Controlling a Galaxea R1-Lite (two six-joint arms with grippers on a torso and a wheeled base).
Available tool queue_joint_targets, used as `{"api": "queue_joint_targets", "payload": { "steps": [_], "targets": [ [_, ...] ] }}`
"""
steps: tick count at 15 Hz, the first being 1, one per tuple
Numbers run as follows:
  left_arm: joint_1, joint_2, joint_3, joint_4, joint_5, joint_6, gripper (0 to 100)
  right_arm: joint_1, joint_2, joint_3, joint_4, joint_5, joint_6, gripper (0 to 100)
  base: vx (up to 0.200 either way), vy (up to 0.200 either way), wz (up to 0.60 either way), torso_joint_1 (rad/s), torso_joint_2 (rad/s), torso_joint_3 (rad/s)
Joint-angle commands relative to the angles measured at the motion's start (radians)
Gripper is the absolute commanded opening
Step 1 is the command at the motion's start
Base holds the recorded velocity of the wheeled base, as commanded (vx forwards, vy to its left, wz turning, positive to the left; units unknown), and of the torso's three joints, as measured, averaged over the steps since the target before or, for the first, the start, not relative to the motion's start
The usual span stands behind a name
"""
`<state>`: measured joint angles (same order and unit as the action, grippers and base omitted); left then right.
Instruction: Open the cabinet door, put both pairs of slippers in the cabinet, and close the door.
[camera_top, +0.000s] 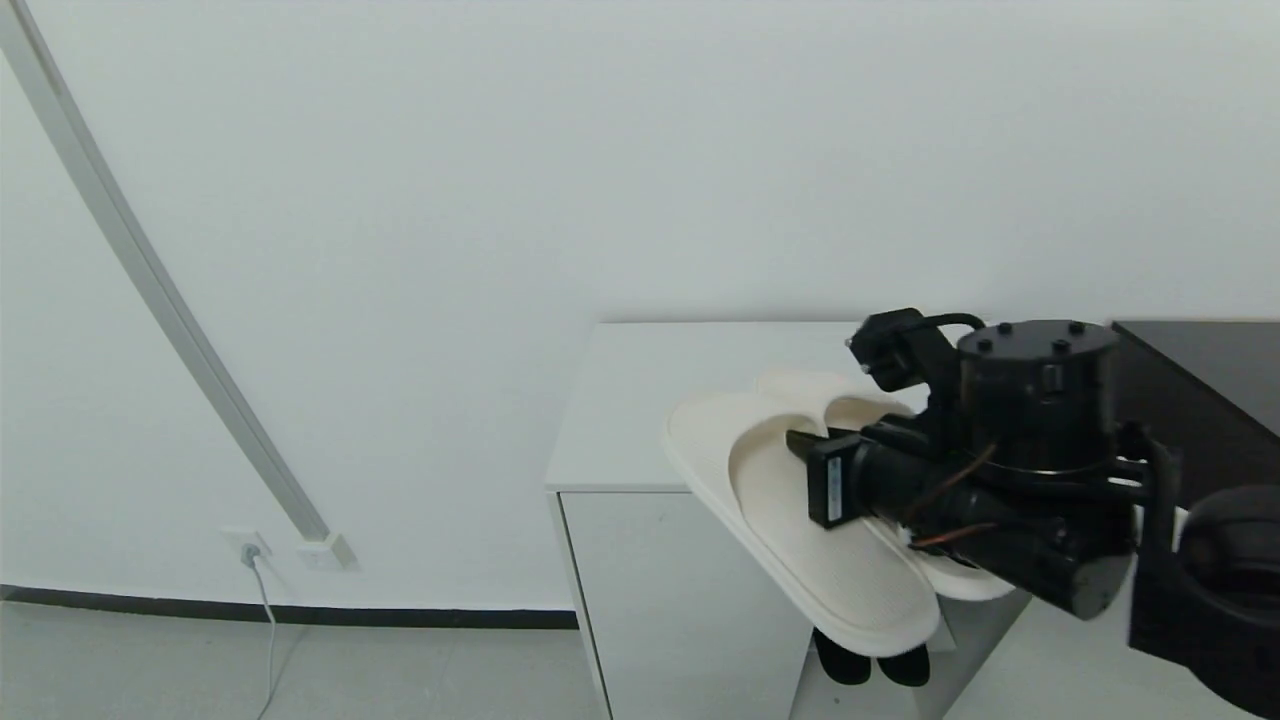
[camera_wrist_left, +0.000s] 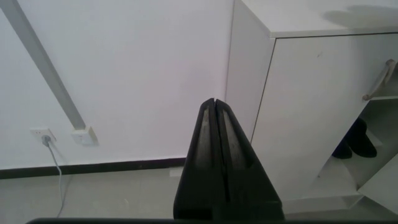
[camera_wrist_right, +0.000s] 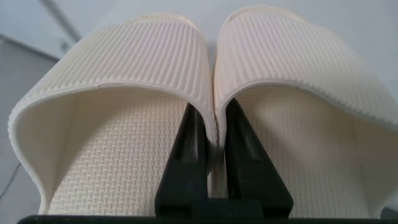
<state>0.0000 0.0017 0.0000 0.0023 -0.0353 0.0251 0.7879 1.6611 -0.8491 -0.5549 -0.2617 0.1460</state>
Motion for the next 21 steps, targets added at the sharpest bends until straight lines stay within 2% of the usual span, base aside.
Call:
{"api": "queue_joint_targets", "payload": {
  "steps": [1,11,21],
  "targets": [
    [0.0,0.0,0.0,0.001,0.0,-0.001,0,0.016,-0.172,0.151,-0.002,0.094,0.001,0,0.0,0.0,0.0,0.0,0.0,0.0],
    [0.0,0.001,0.0,0.001,0.002,-0.001,0,0.054,-0.162,0.168,0.001,0.104,-0.014,0,0.0,0.0,0.0,0.0,0.0,0.0],
    [0.0,0.001,0.0,-0.001,0.002,-0.002,0,0.065,-0.156,0.179,0.0,0.09,-0.014,0,-0.2,0.0,0.0,0.002,0.0,0.005]
  ]
}}
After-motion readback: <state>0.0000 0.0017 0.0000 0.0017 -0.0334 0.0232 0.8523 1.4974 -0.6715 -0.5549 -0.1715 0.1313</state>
